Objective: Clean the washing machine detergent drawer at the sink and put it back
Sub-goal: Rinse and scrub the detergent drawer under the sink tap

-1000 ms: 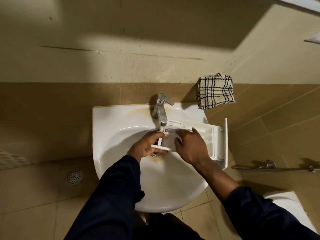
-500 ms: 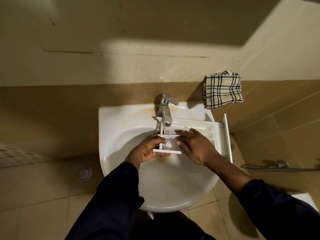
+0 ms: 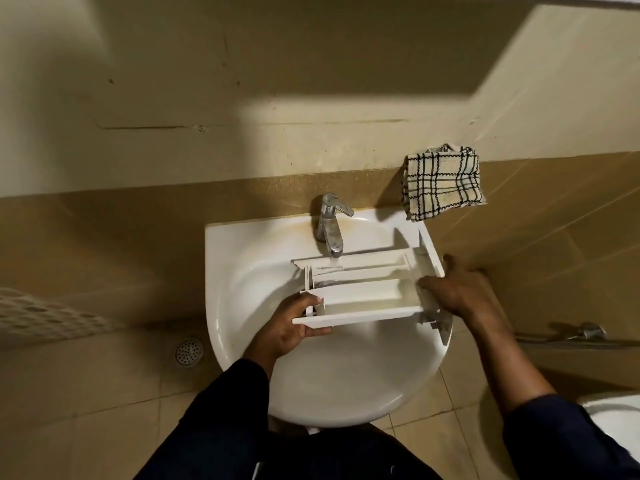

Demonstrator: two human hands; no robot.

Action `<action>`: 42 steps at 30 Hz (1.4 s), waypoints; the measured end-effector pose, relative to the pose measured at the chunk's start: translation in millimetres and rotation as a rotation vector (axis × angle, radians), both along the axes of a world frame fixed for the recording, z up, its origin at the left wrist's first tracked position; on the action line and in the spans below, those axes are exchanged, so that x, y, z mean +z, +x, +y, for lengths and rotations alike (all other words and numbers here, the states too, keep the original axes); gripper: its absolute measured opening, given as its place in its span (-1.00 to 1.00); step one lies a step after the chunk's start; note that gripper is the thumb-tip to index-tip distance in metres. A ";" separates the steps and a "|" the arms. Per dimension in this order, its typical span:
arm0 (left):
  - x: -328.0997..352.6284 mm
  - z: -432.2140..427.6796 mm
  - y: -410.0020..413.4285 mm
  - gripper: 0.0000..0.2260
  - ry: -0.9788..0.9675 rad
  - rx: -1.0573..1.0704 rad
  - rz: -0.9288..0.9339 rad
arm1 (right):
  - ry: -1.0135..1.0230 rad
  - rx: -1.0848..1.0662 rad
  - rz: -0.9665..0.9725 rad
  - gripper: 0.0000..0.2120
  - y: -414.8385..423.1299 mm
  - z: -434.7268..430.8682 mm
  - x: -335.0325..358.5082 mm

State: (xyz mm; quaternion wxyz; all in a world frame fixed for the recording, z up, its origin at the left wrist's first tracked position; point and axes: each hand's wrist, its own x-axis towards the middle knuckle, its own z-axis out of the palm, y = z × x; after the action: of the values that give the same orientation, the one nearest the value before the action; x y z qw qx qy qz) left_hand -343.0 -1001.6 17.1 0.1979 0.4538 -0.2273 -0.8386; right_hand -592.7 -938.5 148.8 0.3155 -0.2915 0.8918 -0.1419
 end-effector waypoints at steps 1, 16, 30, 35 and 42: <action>-0.8 3.7 4.5 -0.75 -0.006 -0.001 -0.019 | 0.050 -0.061 -0.173 -0.35 -4.9 2.4 -3.4; 88.0 -59.1 36.6 -0.36 -0.611 -0.401 -0.999 | -0.204 0.198 -0.137 -0.80 -1.7 16.1 -38.8; 100.7 -96.3 -75.4 -0.49 -1.813 -0.856 -1.149 | -0.296 0.276 -0.044 -0.81 -13.3 19.0 -36.2; 93.3 -109.0 -36.6 -0.57 -2.044 -0.792 -1.023 | -0.294 0.287 -0.055 -0.81 -17.9 18.4 -39.0; 71.6 -62.0 -19.1 -0.50 -1.753 -0.410 -1.059 | -0.325 0.336 -0.014 -0.71 -23.0 23.2 -34.5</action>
State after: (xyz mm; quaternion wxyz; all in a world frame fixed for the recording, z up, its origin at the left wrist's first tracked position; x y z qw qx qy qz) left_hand -362.1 -1063.5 88.7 0.1867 0.4135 -0.8865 -0.0914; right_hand -615.7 -915.3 114.3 0.2899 -0.4819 0.7939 -0.2312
